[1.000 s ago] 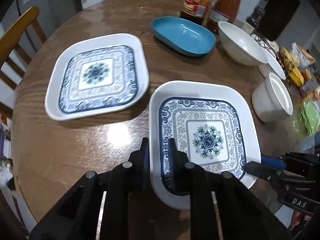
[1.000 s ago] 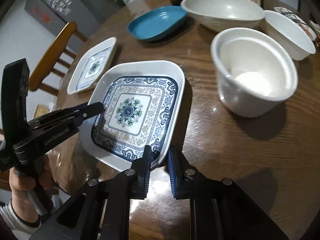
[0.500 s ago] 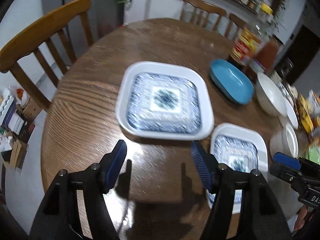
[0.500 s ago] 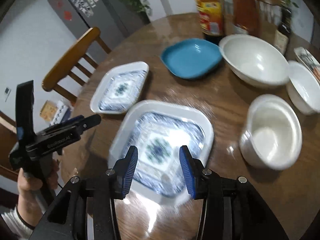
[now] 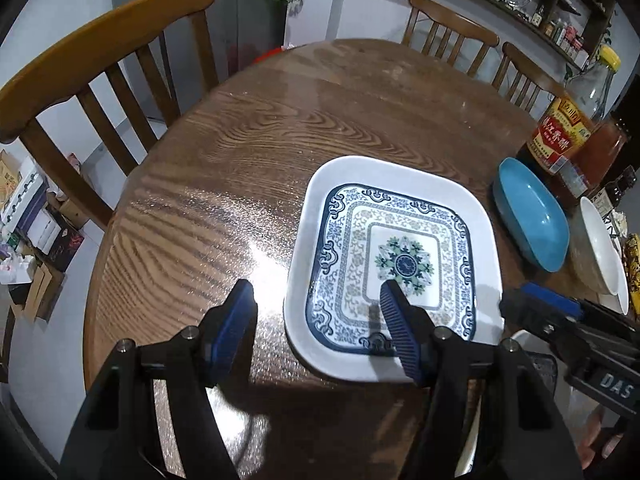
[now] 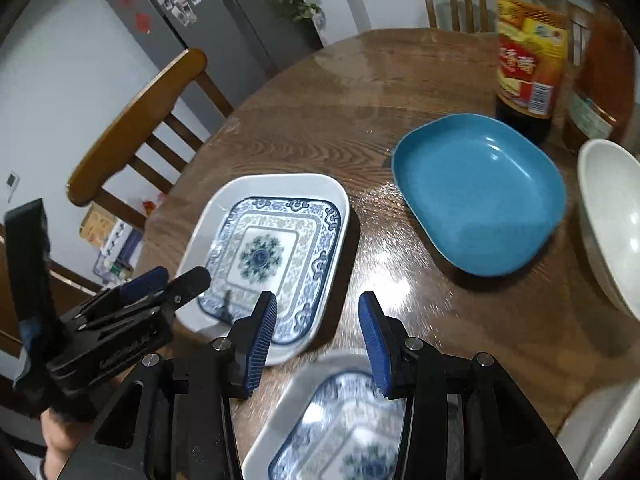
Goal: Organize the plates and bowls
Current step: 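Carry the patterned plate onto the smaller square patterned plate with the right gripper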
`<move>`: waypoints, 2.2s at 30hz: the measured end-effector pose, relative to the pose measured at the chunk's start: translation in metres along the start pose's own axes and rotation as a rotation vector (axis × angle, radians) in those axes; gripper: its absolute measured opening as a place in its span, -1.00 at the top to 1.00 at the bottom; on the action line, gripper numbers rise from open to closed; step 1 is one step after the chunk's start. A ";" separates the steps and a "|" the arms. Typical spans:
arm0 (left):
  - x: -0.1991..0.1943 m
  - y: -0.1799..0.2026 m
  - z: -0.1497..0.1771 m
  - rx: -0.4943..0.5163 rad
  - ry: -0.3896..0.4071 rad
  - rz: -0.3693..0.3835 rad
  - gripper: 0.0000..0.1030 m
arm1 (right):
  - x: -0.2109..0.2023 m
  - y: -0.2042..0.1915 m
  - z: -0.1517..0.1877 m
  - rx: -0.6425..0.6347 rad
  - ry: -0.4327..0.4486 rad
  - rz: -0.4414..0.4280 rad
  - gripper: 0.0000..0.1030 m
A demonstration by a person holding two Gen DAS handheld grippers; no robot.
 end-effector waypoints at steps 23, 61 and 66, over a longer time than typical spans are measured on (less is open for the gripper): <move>-0.009 -0.002 0.005 0.067 0.052 -0.050 0.64 | 0.014 0.001 -0.008 -0.021 0.027 0.038 0.80; -0.064 0.081 0.092 0.276 0.008 0.066 0.66 | -0.098 0.048 0.114 0.138 0.028 0.105 0.75; -0.062 0.080 0.101 0.279 -0.015 0.073 0.66 | -0.096 0.046 0.122 0.122 0.005 0.121 0.74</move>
Point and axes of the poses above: each gripper's, at about its wrist camera, not at the fingertips, and x roughly the way its jaws point, y to its right, z to its underside, the point moved 3 cm from there along x, roughly the way its jaws point, and after that the axes turned 10 degrees about -z, right-handed, at the moved point
